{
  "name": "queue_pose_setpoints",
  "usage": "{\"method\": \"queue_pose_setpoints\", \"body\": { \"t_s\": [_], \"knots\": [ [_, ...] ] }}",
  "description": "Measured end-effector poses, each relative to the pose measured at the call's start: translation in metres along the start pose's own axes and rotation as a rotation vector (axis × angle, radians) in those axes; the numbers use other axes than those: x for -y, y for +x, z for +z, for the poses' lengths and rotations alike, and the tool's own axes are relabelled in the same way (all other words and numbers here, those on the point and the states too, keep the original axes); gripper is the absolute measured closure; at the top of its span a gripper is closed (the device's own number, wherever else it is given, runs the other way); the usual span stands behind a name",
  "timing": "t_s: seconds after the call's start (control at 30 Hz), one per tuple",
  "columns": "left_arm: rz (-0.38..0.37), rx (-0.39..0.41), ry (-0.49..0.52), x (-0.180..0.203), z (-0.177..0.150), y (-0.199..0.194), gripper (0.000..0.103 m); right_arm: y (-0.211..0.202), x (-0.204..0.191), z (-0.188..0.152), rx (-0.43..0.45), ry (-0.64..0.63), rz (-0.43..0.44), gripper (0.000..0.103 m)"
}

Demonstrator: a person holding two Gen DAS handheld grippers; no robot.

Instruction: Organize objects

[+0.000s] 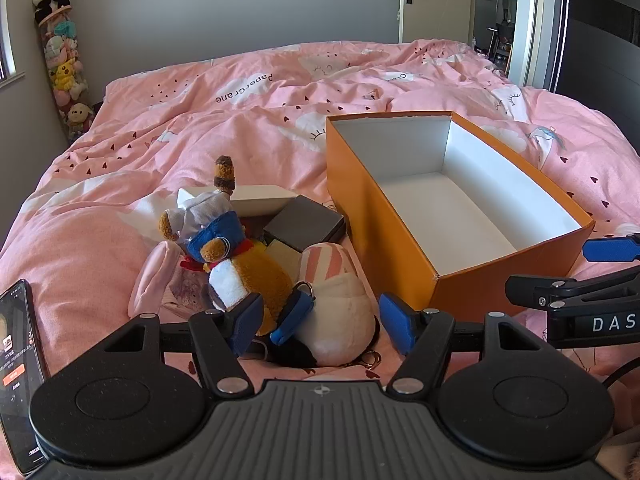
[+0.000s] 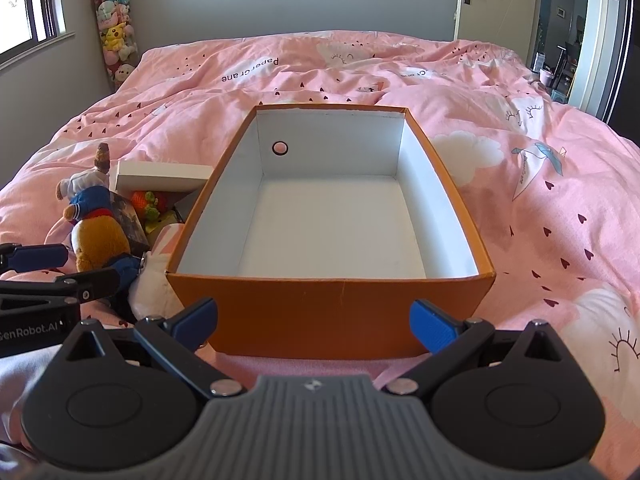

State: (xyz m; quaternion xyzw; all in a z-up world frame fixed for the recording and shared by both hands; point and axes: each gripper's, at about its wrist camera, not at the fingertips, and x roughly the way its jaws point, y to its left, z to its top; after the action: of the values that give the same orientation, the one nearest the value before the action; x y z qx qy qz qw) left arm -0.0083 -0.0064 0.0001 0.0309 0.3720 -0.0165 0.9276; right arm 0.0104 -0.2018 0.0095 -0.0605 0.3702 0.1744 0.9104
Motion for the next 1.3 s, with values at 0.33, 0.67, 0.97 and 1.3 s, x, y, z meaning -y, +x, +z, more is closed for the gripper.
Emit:
{"method": "queue_pose_setpoints", "body": {
  "t_s": [0.33, 0.67, 0.97, 1.3],
  "knots": [
    [-0.002, -0.004, 0.002, 0.000, 0.000, 0.000, 0.024, 0.001, -0.001, -0.001, -0.002, -0.003, 0.002, 0.001],
    [-0.014, 0.019, -0.016, -0.007, 0.002, -0.004, 0.025, -0.007, 0.005, 0.008, 0.028, 0.009, 0.039, 0.001],
    [-0.026, 0.018, -0.146, -0.042, 0.019, -0.009, 0.040, -0.014, -0.017, 0.038, 0.115, -0.144, 0.113, 0.015],
    [-0.024, -0.106, -0.361, -0.085, 0.030, 0.026, 0.033, 0.024, -0.077, 0.071, 0.069, -0.395, 0.231, 0.064]
  ]
}}
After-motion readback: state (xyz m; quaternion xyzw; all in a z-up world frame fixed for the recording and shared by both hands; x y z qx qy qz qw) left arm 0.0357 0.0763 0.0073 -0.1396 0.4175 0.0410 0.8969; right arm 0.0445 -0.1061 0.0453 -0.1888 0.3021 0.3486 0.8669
